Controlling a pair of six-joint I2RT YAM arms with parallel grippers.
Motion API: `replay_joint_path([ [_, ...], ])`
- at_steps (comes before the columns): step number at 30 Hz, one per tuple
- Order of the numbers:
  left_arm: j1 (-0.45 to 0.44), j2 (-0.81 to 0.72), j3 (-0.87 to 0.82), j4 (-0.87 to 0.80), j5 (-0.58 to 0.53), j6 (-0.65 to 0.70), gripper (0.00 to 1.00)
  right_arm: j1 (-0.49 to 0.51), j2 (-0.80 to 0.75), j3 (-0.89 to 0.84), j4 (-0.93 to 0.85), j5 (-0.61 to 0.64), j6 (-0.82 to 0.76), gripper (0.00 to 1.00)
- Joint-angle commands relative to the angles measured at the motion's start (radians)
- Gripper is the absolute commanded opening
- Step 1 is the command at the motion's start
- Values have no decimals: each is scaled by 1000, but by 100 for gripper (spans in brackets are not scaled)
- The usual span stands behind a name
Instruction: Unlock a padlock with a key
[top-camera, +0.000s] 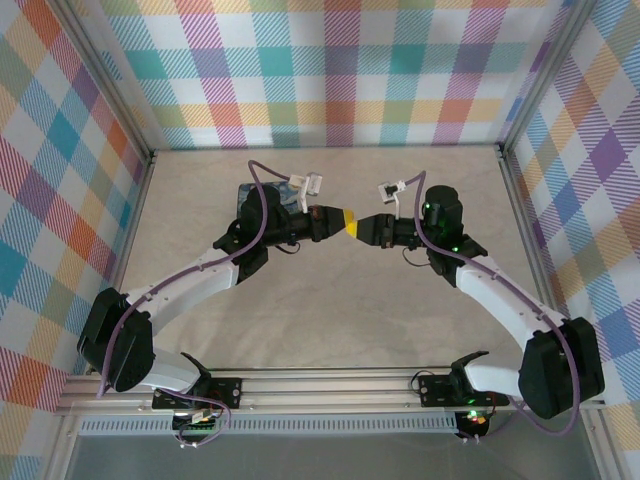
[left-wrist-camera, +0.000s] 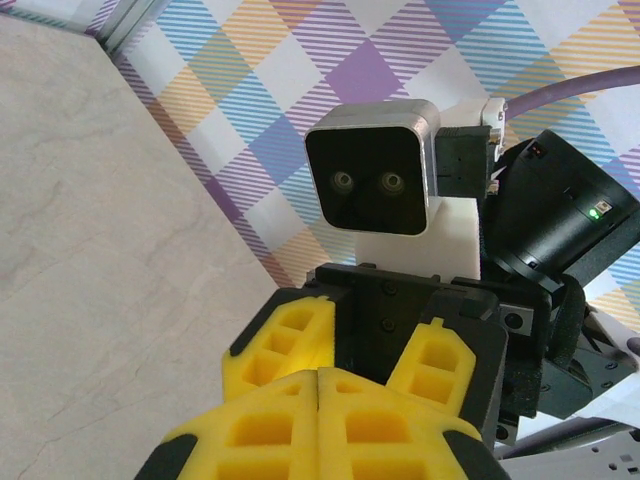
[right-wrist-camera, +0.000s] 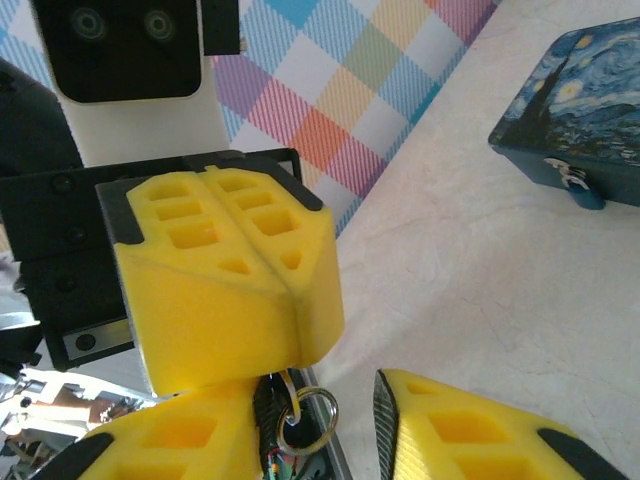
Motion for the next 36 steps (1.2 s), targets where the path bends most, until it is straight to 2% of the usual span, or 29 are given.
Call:
replay_joint_path([
  [1, -11, -7, 36, -15, 10, 29, 0, 6, -60, 40, -74, 33, -77, 39],
  [5, -12, -8, 37, -15, 6, 29, 0, 6, -75, 37, -104, 27, -83, 41],
  [17, -11, -8, 37, -14, 5, 28, 0, 9, -20, 28, -28, -5, -24, 40],
  [36, -12, -6, 49, -28, 8, 32, 0, 31, -1, 37, -12, -1, -24, 25],
])
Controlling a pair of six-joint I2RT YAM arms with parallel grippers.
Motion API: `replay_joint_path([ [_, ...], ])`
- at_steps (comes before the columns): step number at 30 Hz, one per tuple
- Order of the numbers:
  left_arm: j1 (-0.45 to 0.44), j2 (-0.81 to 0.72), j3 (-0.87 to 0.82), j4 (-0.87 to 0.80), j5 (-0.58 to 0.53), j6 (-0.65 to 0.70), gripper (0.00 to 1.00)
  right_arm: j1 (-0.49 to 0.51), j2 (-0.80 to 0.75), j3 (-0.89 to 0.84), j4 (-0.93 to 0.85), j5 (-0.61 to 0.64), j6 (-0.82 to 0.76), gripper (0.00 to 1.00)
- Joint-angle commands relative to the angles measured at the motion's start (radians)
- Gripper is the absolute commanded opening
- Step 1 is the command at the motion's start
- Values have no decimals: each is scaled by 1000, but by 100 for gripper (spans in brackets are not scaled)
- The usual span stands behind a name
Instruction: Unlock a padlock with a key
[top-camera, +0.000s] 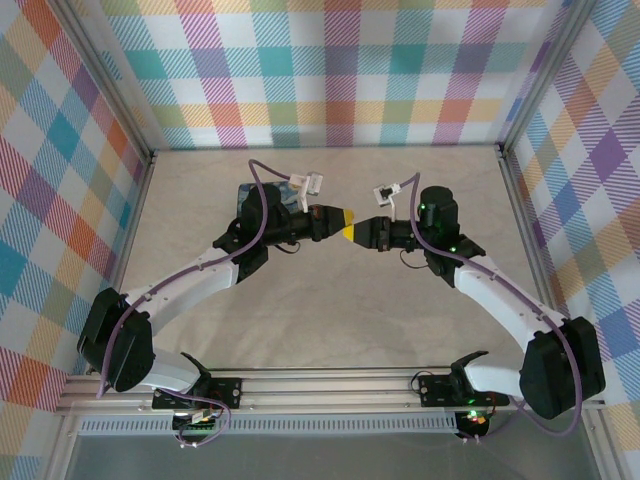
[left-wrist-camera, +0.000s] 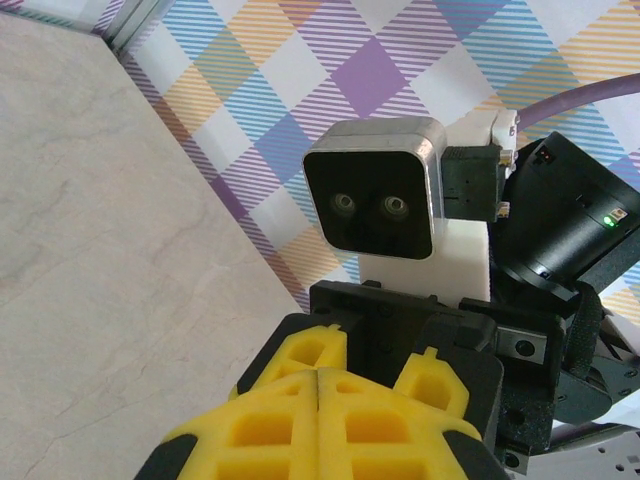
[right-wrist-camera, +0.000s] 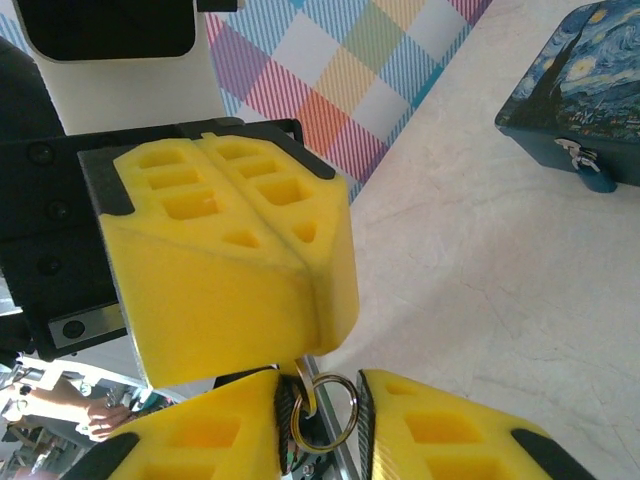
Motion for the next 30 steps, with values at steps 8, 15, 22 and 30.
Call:
replay_joint_path([
  [8, -11, -7, 36, -9, 16, 26, 0, -1, -48, 20, -33, 42, -41, 26],
  [15, -11, -8, 35, -11, 16, 27, 0, -8, -51, 16, -15, 44, -20, 25],
  [22, -11, -11, 32, -6, 16, 27, 0, -9, -34, 23, -3, 35, -9, 18],
  [30, -11, -15, 24, 0, 20, 25, 0, -9, -30, 18, -1, 44, 0, 7],
])
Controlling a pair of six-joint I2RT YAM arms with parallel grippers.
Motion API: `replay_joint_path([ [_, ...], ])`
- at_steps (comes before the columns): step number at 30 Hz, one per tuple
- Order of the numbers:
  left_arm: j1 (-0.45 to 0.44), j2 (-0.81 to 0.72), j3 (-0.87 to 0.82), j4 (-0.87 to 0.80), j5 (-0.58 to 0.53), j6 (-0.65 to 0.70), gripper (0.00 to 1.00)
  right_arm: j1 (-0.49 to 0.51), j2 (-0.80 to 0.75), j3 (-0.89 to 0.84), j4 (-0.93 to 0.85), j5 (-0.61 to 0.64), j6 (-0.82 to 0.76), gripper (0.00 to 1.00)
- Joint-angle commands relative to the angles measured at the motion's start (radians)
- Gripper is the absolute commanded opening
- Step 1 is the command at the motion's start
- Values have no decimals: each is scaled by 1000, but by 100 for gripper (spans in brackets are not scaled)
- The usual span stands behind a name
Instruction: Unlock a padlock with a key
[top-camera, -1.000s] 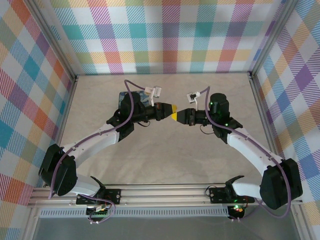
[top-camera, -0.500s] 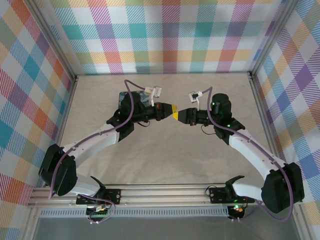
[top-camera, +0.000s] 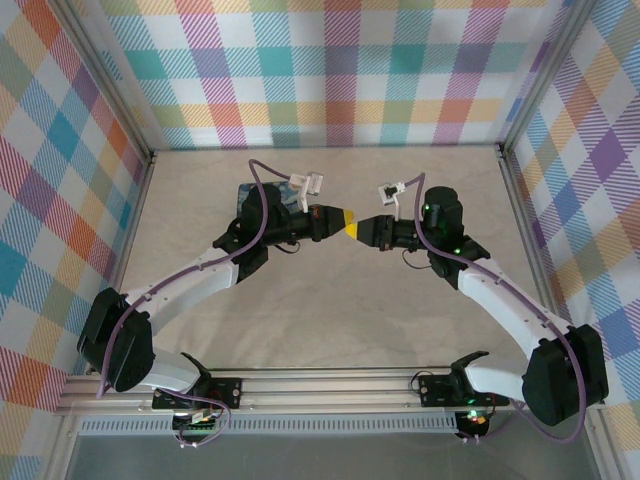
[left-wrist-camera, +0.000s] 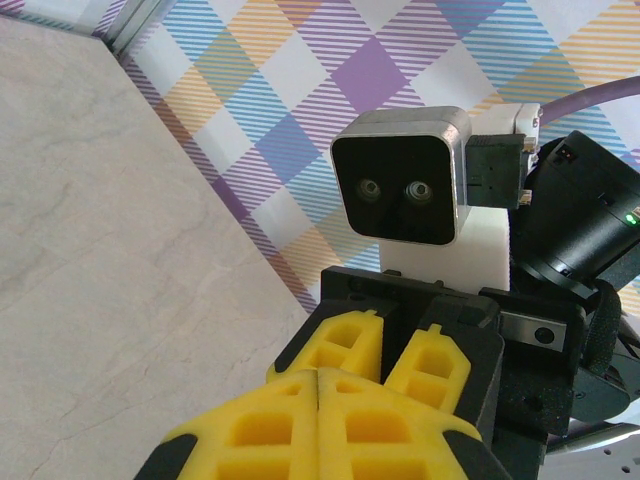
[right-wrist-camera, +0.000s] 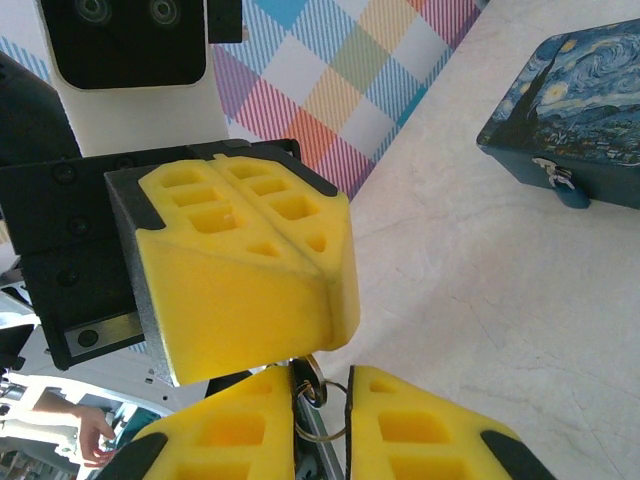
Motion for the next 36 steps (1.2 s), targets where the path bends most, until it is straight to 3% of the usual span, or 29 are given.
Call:
replay_joint_path([
  [1, -10, -16, 23, 1, 21, 13, 0, -6, 7, 18, 21, 4, 6, 7],
  [7, -10, -19, 22, 4, 22, 14, 0, -6, 13, 13, 29, -3, 14, 27],
  [16, -11, -23, 18, -1, 15, 14, 0, -8, 3, 20, 33, 1, 9, 35],
  [36, -10, -17, 15, -6, 8, 17, 0, -8, 20, 21, 89, -31, 38, 24],
])
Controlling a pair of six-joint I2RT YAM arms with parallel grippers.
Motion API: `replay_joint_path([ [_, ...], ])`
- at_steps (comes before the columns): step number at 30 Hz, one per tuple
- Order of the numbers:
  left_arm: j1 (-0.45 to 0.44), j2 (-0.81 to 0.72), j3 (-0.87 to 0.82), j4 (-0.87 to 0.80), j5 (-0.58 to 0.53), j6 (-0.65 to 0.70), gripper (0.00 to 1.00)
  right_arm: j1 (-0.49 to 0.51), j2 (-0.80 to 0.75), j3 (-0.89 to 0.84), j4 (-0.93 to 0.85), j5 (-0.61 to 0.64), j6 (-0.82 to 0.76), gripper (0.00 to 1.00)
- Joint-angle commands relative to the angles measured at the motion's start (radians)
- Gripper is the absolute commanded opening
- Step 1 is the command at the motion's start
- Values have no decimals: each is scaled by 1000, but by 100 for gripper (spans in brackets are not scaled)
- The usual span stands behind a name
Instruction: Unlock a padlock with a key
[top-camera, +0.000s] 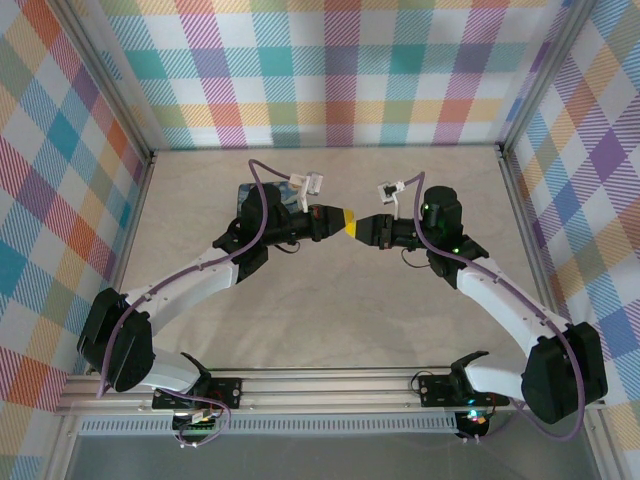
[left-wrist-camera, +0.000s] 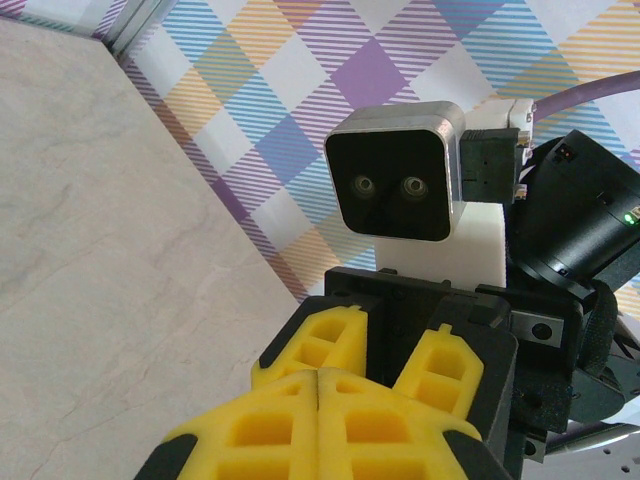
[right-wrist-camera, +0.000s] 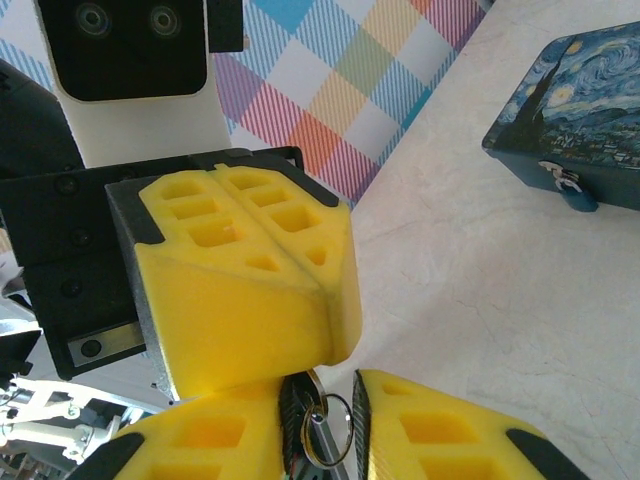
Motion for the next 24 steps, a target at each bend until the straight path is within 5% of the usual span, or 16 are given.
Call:
replay_joint_path([
  [1, -10, -17, 16, -7, 7, 18, 0, -4, 9, 21, 55, -24, 10, 23],
  [24, -9, -30, 30, -16, -72, 26, 0, -5, -66, -25, -96, 48, -79, 3],
])
